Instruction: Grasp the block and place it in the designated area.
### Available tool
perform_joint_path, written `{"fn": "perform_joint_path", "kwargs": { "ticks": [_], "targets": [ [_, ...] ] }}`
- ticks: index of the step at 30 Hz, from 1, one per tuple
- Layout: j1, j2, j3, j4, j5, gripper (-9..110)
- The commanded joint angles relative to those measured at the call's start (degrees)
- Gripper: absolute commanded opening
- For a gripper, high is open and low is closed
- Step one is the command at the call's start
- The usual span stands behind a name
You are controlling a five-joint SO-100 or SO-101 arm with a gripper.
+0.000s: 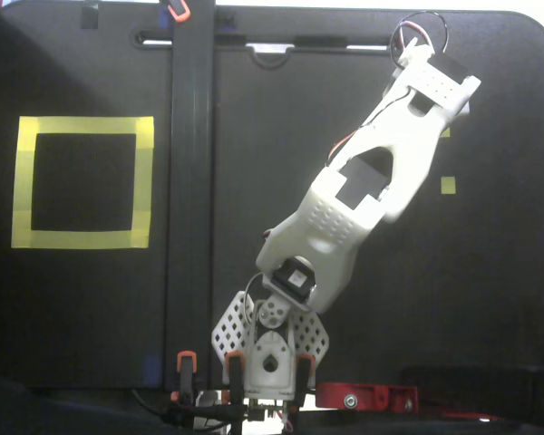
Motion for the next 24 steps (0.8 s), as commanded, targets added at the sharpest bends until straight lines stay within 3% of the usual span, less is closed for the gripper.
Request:
{"fn": "perform_joint_path", "kwargs": {
  "ticks": [1, 11, 24],
  "targets": [
    [0.4, 0.2, -1.2, 0.0, 0.4, 15],
    [-0.3, 2.7, -9.2, 11.1, 2.8, 15],
    [-3.3, 19.0, -9.3, 23.4, 7.6, 15]
  ]
}}
